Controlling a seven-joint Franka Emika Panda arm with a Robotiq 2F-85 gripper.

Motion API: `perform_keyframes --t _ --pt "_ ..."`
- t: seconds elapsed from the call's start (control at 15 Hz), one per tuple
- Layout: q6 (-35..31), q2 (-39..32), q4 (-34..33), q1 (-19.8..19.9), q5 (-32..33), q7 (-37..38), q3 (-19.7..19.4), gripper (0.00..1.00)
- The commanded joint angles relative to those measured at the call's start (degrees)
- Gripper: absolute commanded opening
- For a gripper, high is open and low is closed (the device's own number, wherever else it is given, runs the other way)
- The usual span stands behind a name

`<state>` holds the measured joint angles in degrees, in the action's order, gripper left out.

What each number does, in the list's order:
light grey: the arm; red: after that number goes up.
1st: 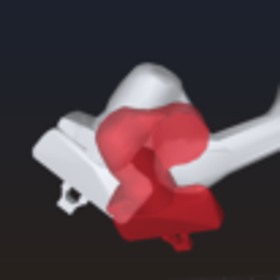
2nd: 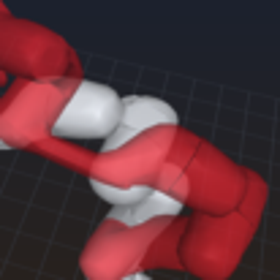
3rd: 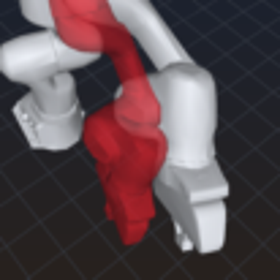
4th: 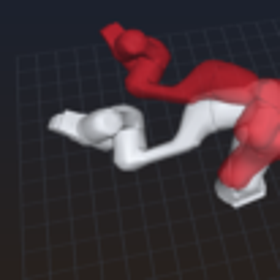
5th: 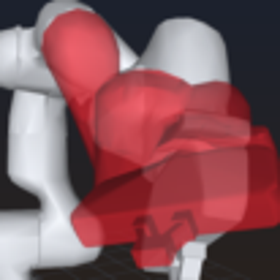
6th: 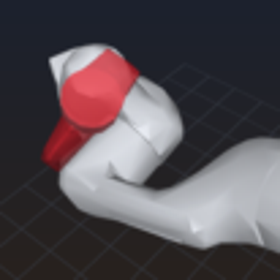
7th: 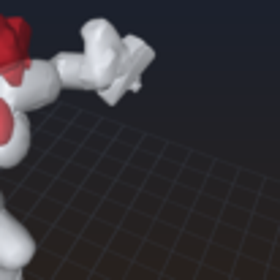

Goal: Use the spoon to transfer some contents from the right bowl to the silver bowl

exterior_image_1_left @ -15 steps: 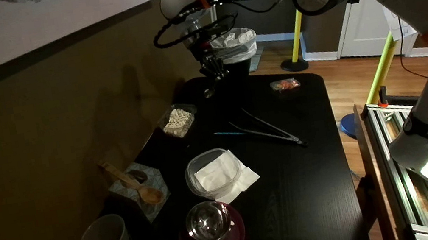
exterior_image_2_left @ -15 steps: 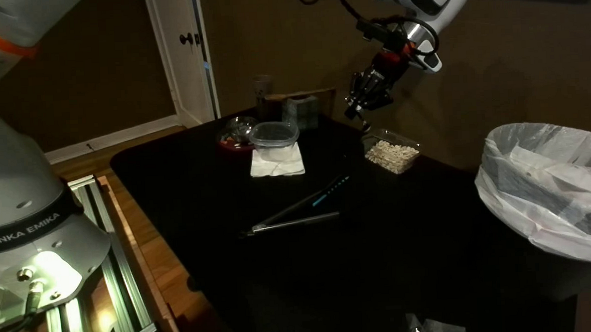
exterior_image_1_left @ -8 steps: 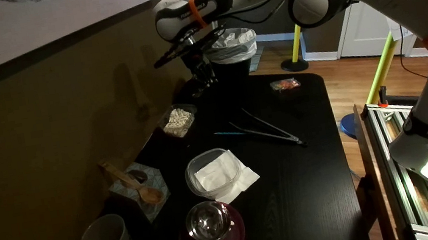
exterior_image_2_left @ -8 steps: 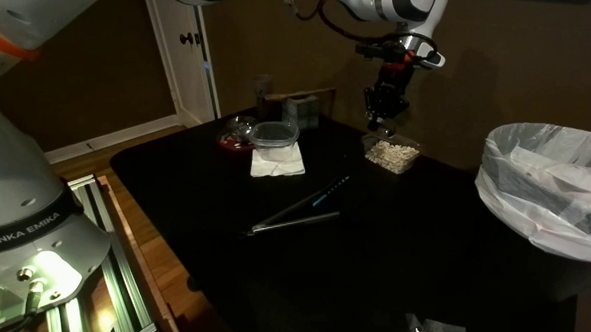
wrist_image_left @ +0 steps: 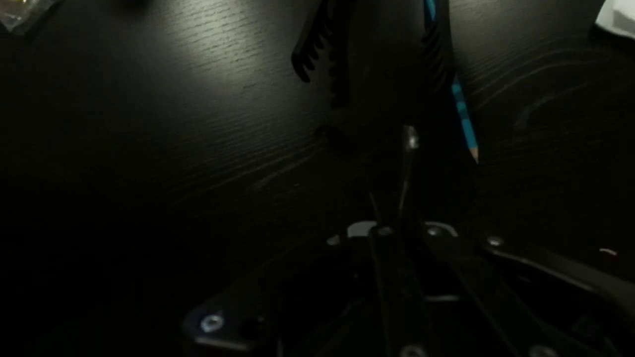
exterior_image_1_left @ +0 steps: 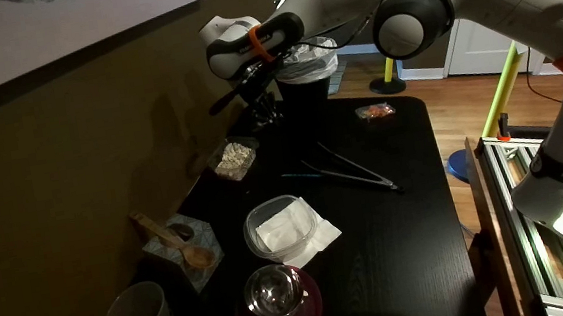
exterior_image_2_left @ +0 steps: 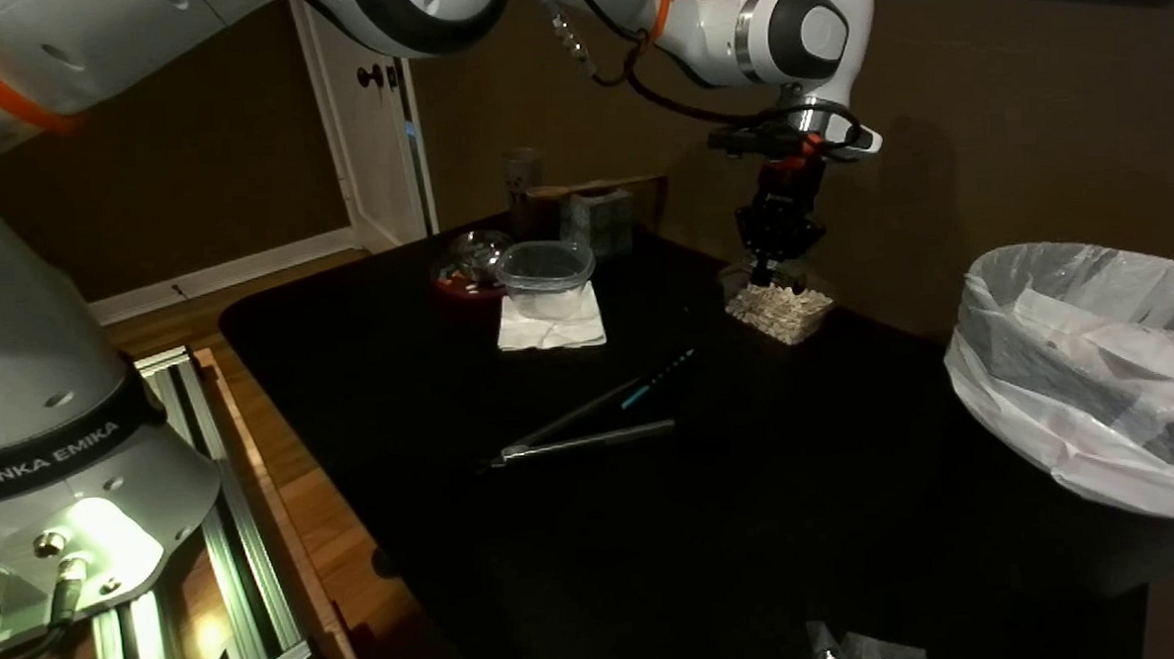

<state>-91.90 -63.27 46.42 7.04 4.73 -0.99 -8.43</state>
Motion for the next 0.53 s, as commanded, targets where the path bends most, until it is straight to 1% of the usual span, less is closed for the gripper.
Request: perform_keyframes --t 0.0,0.13,0.27,0.33,0.47 --pt "-3.95 -2.55 -2.96 -1.1 3.01 -1.72 -1.21 0.01" --pt "-4.02 -3.73 -4.03 -1.07 3.75 -4.67 -0.81 0.01" --pt "-3.19 -5.0 -5.54 -1.3 4.49 -9.34 -0.32 0.01" --pt "-2.16 -6.06 -7.11 -0.97 5.59 -11.25 0.68 0.01" --pt "-2.14 -7.58 -8.84 -1.45 7.09 -15.63 0.87 0.01"
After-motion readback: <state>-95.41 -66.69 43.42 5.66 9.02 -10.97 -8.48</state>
